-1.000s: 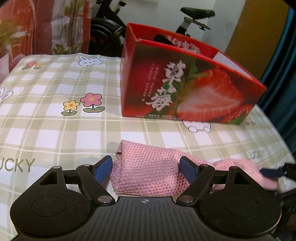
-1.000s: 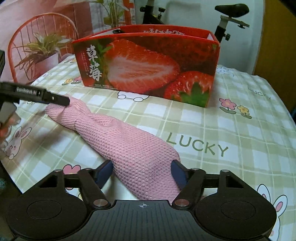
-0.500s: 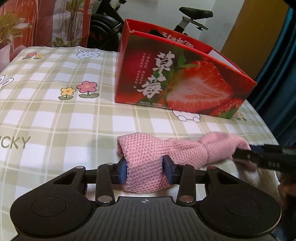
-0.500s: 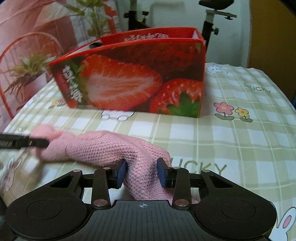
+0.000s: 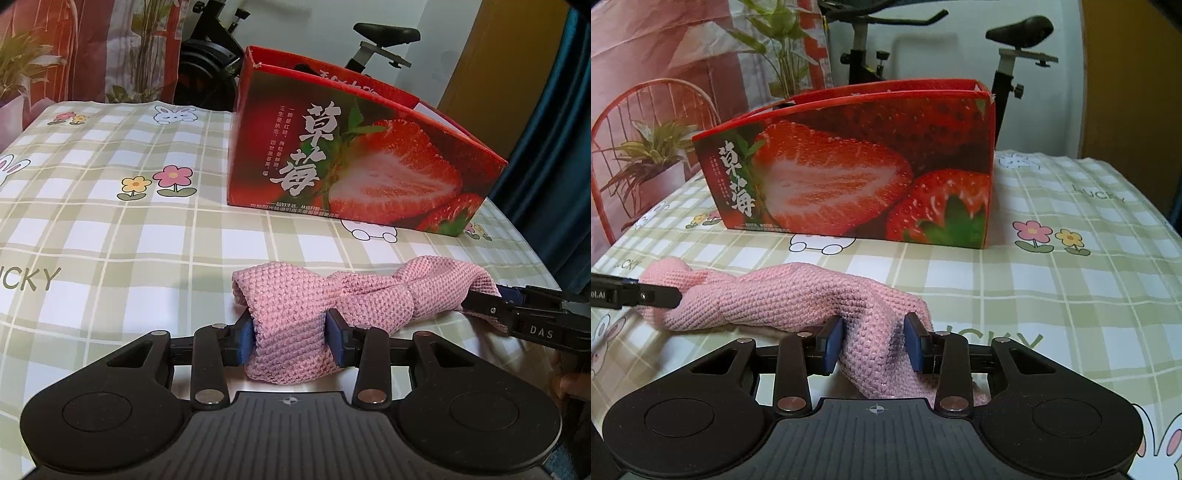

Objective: Organize soft objects
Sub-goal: 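Grasp the pink cloth with the left gripper while the right gripper grasps it too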

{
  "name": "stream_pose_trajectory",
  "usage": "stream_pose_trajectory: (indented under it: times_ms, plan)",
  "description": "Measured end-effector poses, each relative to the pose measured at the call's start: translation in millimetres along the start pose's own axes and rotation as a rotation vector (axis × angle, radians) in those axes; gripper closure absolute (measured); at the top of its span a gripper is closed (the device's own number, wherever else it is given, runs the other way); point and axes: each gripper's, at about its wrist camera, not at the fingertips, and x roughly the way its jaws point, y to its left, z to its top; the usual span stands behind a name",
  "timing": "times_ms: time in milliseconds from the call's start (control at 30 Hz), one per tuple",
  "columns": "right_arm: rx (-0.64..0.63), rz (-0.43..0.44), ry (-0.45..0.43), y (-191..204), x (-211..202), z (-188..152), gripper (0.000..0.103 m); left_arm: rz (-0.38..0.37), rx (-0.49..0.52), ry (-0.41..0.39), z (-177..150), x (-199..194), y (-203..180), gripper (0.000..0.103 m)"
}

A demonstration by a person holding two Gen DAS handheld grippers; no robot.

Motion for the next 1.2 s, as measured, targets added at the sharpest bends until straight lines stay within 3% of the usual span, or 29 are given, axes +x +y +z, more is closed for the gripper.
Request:
stream_pose_trajectory:
  times_ms: [967, 1200]
  plan:
    - [-0.042, -0.005, -0.013, 4.6, -0.7, -2.9, 0.066, 0.01, 0.03, -0.019, -2.3, -0.1, -1.3, 0.061]
    - [-0.031, 0.016, -0.016, 2.1, -2.0, -3.7, 0.072, 0.008, 0.027, -0.02, -2.5, -0.6, -0.7, 0.061]
